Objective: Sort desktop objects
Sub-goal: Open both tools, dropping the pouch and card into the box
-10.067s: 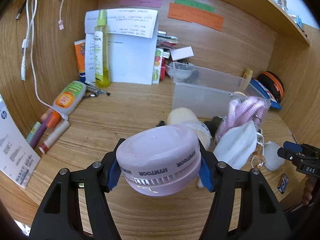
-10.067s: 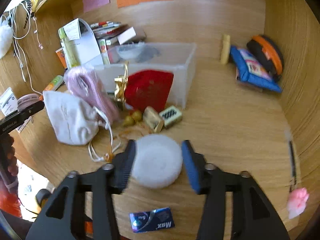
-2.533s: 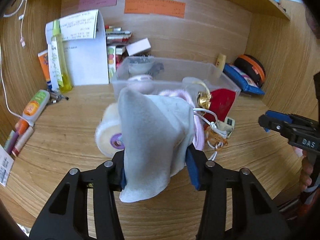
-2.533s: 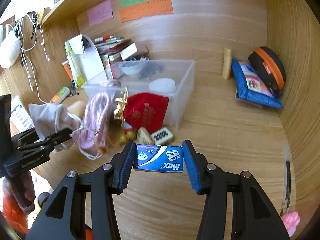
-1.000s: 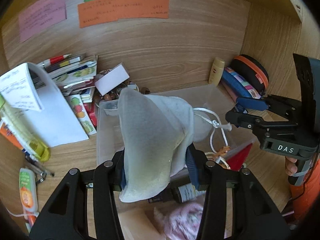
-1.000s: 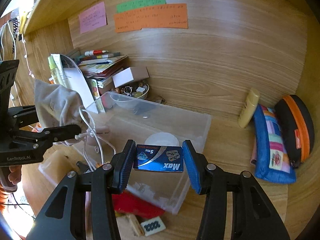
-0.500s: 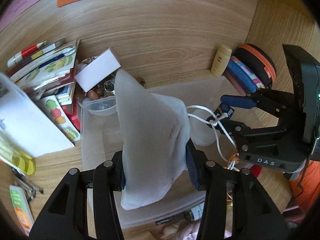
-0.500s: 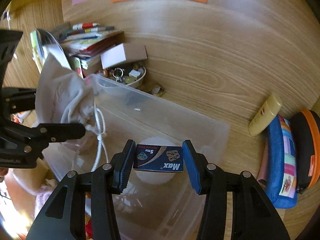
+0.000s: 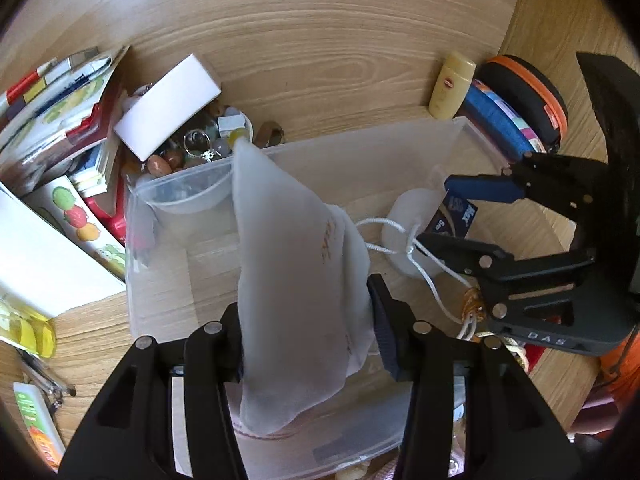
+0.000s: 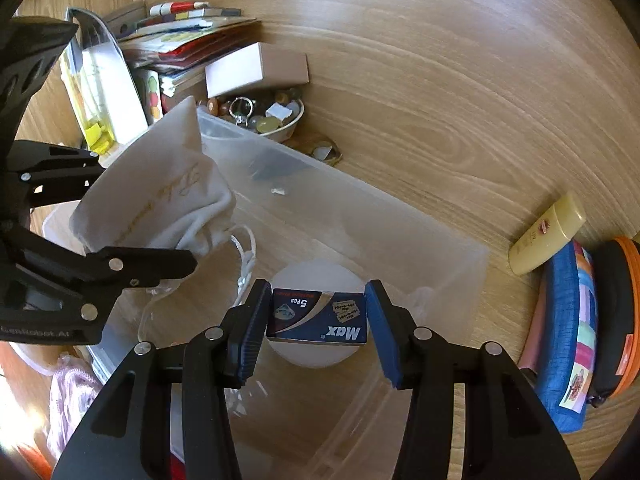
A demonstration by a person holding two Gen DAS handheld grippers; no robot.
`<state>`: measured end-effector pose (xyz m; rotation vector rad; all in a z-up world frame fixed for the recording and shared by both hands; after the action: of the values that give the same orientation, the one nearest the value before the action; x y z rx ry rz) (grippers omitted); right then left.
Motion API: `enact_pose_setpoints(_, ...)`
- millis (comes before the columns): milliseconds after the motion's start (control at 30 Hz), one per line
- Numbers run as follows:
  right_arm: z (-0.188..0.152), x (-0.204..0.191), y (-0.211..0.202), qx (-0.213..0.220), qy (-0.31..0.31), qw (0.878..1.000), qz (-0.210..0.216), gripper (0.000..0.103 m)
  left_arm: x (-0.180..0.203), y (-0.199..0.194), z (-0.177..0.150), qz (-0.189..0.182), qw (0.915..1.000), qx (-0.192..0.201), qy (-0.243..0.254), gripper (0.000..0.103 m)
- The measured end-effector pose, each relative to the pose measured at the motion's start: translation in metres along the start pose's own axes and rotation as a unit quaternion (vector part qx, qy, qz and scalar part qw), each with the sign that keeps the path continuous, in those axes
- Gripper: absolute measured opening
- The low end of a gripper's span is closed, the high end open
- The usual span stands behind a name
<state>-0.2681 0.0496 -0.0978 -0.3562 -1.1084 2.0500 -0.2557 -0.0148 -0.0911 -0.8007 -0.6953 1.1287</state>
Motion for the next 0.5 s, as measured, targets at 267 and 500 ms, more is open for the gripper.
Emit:
enact_pose_setpoints(267, 0.0, -0.005, 0.0, -0.004, -0.017, 1.0, -0.025, 0.054, 0.002, -0.015, 0.005, 0.02, 0.9994, 0.029, 0.007, 0.07)
enact_pose_setpoints(500, 0.005, -0.001, -0.015, 0.03, -0.017, 0.998, -0.061, 0.078, 0.005, -0.035, 0.004, 0.038, 0.9978, 0.05, 0.019, 0.074)
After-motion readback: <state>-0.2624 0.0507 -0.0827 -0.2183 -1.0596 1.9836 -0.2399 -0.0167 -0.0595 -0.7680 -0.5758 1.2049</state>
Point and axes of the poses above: each gripper's, at about its wrist camera, not at the fingertips, and y roughly the way its jaws point, x to its right, z to its top, the point moved 5 cm from there along y, roughly the way its jaws point, and after that the axes turned 1 degree about x, right-handed, at the moved point
